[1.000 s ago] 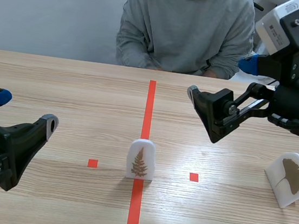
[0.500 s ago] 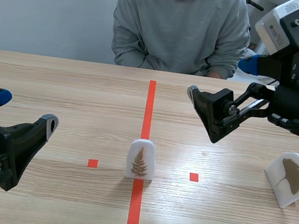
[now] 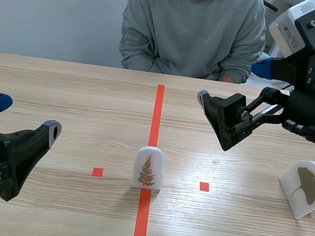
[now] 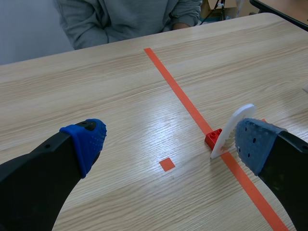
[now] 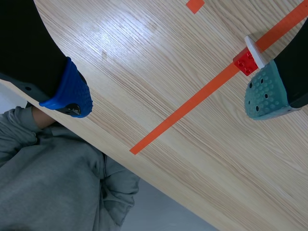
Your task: Do the leaf sorting experiment
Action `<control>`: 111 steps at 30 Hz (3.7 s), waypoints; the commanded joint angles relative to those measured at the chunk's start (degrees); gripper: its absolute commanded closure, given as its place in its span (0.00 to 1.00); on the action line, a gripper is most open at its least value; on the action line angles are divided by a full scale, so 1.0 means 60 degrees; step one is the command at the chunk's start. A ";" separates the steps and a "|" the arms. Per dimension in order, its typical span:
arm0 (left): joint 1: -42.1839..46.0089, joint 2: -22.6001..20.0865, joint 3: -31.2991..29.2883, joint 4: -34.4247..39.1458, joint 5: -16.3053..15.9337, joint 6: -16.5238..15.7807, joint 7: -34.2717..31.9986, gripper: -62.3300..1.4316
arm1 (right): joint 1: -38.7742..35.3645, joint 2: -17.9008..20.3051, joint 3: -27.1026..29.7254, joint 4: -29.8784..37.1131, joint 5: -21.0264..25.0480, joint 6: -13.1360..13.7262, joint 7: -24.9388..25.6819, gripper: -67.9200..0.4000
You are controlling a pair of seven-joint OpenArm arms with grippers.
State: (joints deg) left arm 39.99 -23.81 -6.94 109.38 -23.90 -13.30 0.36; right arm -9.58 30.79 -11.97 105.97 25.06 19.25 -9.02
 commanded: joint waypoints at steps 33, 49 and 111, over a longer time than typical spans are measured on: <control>-0.2452 -0.1548 0.0772 -0.2022 0.1202 -0.2142 -0.0044 0.08 | 0.0062 0.0029 0.0127 0.0018 0.0106 -0.0025 0.0171 0.02; -0.5162 -0.2539 0.4353 -0.4360 0.1169 -0.2677 -0.0164 0.09 | 0.0062 0.0025 0.0127 0.0018 0.0106 -0.0025 0.0171 0.02; -0.9071 0.0634 0.7726 -0.9340 0.2412 -0.2597 -0.1388 0.91 | 0.0062 0.0025 0.0127 0.0018 0.0106 -0.0025 0.0171 0.02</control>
State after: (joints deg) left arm -14.11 -20.18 39.77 52.27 -9.04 -28.75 -7.16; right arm -9.58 30.79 -11.97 105.97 25.06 19.25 -9.02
